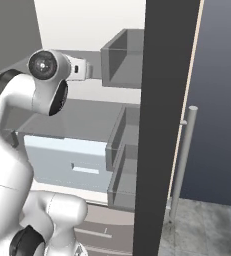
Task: There is a bowl on the dining counter. Grab a lemon wedge from the fridge and place it in the bowl. Then get the liquor bottle and glass cup from the cabinet and place them next to the bowl.
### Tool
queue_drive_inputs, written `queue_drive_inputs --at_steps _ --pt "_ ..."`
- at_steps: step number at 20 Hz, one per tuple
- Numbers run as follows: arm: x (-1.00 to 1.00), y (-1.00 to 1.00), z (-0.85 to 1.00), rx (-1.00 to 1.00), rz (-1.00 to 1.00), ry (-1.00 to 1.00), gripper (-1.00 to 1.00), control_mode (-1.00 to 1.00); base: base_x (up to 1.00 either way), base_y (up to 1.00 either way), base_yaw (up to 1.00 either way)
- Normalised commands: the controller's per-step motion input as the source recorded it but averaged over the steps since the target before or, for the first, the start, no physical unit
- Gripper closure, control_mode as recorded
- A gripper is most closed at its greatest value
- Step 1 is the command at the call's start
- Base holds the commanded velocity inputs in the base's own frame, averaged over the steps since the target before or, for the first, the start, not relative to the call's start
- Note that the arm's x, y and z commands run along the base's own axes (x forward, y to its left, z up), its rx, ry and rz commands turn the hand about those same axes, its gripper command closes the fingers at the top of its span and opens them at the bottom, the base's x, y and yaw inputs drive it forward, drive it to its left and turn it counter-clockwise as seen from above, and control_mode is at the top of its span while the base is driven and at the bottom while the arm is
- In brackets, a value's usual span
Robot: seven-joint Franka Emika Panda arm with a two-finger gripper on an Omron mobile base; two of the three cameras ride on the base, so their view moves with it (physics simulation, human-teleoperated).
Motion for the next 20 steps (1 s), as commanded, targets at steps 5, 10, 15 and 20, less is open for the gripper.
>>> queue_drive_inputs --at_steps 5,10,15,20 --pt "0.43 0.1 0.01 -0.01 0.0 0.03 -1.0 -1.0 0.0 0.0 0.0" --pt "0.43 0.18 0.0 0.0 -0.01 0.04 -1.0 -1.0 0.0 0.0 0.0" --pt "0.42 0.23 0.0 0.0 -0.03 0.06 -1.0 -1.0 0.0 0.0 0.0" --pt "0.4 0.21 0.0 0.0 -0.03 0.08 -1.0 -1.0 0.0 0.0 0.0"
